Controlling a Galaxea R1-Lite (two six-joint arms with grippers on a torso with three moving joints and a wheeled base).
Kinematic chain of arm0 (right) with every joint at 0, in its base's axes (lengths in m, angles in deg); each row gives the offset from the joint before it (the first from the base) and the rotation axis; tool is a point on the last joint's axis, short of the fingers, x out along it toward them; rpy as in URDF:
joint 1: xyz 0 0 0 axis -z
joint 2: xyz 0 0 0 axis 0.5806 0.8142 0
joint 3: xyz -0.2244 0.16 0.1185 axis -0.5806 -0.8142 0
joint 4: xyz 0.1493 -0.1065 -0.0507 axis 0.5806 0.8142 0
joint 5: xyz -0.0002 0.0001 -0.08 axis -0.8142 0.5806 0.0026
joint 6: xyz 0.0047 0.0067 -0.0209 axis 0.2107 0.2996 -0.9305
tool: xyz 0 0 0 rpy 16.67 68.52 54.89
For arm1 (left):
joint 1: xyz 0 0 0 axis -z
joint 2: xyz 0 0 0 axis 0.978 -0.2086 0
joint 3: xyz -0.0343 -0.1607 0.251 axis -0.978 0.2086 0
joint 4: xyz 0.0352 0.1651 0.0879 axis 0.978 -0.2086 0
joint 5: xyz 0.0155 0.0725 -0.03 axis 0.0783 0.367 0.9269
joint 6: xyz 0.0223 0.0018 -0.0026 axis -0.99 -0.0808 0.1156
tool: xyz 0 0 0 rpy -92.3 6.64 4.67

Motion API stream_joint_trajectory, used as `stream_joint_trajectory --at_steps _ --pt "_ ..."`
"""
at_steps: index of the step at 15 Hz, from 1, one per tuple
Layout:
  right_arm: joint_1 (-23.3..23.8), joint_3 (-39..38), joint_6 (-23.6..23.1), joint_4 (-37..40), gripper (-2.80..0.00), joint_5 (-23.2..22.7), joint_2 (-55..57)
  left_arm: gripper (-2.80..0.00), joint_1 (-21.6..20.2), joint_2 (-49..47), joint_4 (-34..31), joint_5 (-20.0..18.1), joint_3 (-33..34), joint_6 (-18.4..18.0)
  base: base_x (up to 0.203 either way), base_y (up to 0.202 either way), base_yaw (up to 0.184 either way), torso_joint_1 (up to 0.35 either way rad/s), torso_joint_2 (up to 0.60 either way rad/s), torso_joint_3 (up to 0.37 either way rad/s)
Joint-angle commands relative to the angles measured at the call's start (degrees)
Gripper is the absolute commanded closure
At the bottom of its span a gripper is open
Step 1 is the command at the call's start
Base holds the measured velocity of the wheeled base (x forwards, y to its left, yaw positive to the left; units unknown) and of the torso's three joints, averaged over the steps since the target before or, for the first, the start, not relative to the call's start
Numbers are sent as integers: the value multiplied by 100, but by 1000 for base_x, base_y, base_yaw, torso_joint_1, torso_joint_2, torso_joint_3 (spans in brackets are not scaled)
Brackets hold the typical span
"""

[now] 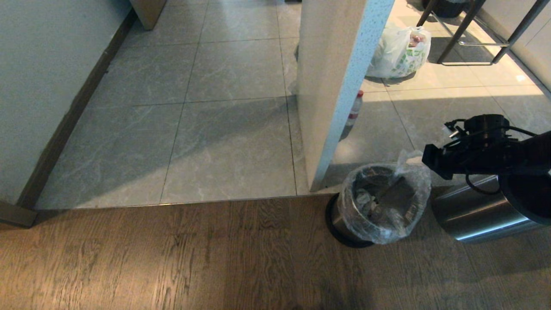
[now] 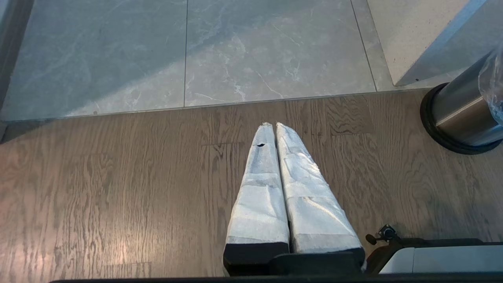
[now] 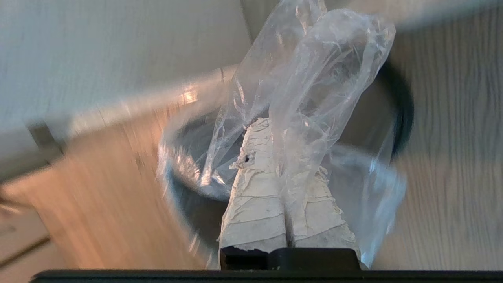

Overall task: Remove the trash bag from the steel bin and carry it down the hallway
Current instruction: Pick up the trash bag

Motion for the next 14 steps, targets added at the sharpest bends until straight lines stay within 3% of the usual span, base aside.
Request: stream_joint_trajectory --at_steps 1,3,6,8,12,13,14 --pt "-248 -450 -196 377 0 232 -712 0 0 -2 -2 0 0 0 0 0 0 0 0 0" --pt "-732 -1019 -702 618 0 884 -1049 0 0 -2 -2 0 0 0 0 0 0 0 0 0" --pt "-1365 -1323 -930 575 0 1397 -1194 0 0 -2 -2 0 0 0 0 0 0 0 0 0" --pt "-1556 -1505 -1370 289 0 1849 -1004 0 0 -2 -2 0 0 0 0 0 0 0 0 0" --pt "-1564 -1651 -1900 5 0 1959 -717 0 0 -2 -2 0 0 0 0 0 0 0 0 0" --pt "-1526 -1644 -1944 -2 -280 1959 -702 0 0 -2 -2 0 0 0 0 0 0 0 0 0" --pt "-1506 -1619 -2036 -7 -280 1984 -654 0 0 -2 -2 0 0 0 0 0 0 0 0 0"
